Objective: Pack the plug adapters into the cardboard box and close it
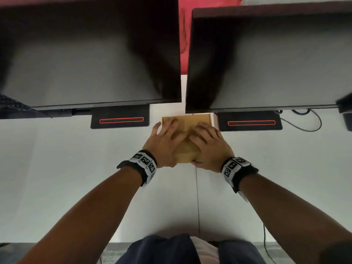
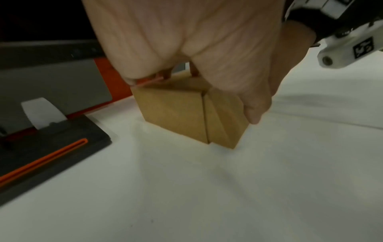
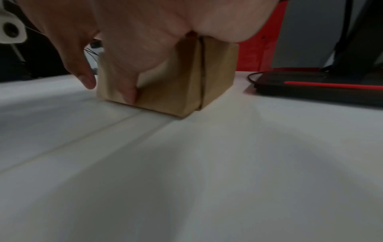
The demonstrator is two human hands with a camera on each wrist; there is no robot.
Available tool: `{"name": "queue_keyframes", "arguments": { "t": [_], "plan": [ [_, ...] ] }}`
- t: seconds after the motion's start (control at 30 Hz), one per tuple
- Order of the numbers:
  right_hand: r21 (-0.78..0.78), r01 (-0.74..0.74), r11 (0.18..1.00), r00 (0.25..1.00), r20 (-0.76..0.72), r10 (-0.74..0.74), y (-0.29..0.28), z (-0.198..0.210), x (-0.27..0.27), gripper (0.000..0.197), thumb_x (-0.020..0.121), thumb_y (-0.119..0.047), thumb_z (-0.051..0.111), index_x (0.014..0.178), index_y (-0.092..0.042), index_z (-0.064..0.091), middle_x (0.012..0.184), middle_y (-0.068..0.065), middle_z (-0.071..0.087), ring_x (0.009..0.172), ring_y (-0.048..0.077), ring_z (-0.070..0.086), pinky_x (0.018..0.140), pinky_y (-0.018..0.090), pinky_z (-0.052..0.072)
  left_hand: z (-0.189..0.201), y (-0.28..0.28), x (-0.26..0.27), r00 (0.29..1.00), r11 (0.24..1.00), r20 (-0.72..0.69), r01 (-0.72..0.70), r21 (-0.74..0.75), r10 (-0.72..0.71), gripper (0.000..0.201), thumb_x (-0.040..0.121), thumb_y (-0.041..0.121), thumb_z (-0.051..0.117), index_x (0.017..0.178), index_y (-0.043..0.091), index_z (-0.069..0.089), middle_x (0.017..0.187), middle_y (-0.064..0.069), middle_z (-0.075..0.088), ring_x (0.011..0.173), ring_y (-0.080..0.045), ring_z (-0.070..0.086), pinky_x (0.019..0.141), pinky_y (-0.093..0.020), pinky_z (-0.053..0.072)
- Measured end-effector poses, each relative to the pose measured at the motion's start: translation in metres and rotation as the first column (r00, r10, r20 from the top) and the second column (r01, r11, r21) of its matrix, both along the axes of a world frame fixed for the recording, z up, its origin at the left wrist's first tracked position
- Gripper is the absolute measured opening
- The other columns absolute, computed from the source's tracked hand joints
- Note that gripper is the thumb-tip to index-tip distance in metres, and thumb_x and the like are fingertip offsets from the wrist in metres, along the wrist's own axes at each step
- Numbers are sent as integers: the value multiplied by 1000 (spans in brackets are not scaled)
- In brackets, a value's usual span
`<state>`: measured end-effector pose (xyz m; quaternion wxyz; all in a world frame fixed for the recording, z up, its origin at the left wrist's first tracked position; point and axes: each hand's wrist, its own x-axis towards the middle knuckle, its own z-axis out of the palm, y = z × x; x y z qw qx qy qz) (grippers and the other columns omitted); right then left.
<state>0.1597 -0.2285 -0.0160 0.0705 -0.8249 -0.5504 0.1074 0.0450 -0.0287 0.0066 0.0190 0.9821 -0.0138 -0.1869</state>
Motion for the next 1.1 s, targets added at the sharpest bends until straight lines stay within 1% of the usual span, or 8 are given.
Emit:
{"name": "queue_keyframes", "arguments": {
  "t": [0.17, 0.37, 0.5, 0.67, 0.83, 0.97, 1.03, 1.1],
  "plan": [
    [-67, -71, 995, 997, 18, 73, -11, 0, 21, 94, 71, -66, 67, 151, -26, 37, 162, 1, 30, 152, 29, 18, 122, 53, 19, -14, 13, 6, 997, 996, 77, 36, -87, -29, 107, 65, 66, 77, 157, 32, 32, 171, -20, 19, 159, -44, 14, 123, -66, 20],
    [17, -40, 999, 999, 26, 39, 0, -3, 21, 78, 72, -45, 80, 141, -25, 51, 152, 2, 46, 144, 32, 31, 109, 56, 35, -25, 15, 6, 988, 993, 150, 38, -115, -20, 89, 74, 52, 76, 152, 28, 38, 168, -22, 28, 157, -47, 20, 121, -68, 29],
    [41, -9, 999, 1000, 4, 8, 1, -5, 20, 75, 72, -42, 82, 139, -25, 54, 151, 1, 48, 144, 31, 30, 109, 57, 36, -25, 12, 6, 985, 995, 170, 35, -97, -18, 88, 75, 46, 78, 151, 23, 41, 166, -25, 32, 155, -50, 24, 117, -71, 33],
    [17, 10, 1000, 1000, 22, -11, 4, 1, 13, 77, 72, -41, 82, 140, -24, 49, 151, 3, 48, 144, 32, 31, 113, 55, 32, -16, 6, 6, 993, 999, 117, 5, -51, 1, 91, 76, 44, 79, 154, 23, 37, 168, -26, 28, 157, -50, 21, 121, -68, 30],
    [-56, 52, 997, 999, 4, -52, 11, 17, 3, 75, 76, -39, 79, 142, -23, 46, 152, 2, 44, 147, 30, 29, 117, 51, 29, 4, -15, 10, 995, 996, 40, -89, -7, 89, 91, 85, 36, 76, 161, 24, 26, 172, -21, 15, 160, -46, 11, 124, -57, 29],
    [-92, 47, 995, 997, -50, -52, 14, 38, -1, 57, 85, -33, 74, 136, -19, 54, 147, 4, 48, 141, 29, 36, 111, 47, 41, 22, -27, 4, 985, 983, 26, -169, -73, 171, 64, 93, 30, 66, 151, 20, 42, 163, -17, 31, 150, -40, 30, 115, -53, 44],
    [-67, 45, 997, 997, -60, -49, 17, 47, -8, 42, 88, -30, 69, 128, -18, 61, 136, 2, 56, 127, 26, 48, 100, 44, 51, 28, -29, 2, 983, 976, 37, -175, -127, 181, 48, 96, 28, 60, 143, 19, 53, 152, -14, 47, 139, -37, 43, 109, -50, 49],
    [-38, 72, 997, 995, -67, -75, 23, 54, -14, 31, 91, -31, 63, 119, -19, 64, 122, 1, 61, 110, 24, 58, 87, 39, 55, 38, -32, 3, 975, 956, 55, -199, -217, 216, 32, 99, 26, 55, 129, 18, 65, 129, -10, 66, 120, -33, 59, 97, -46, 55]
  ]
}}
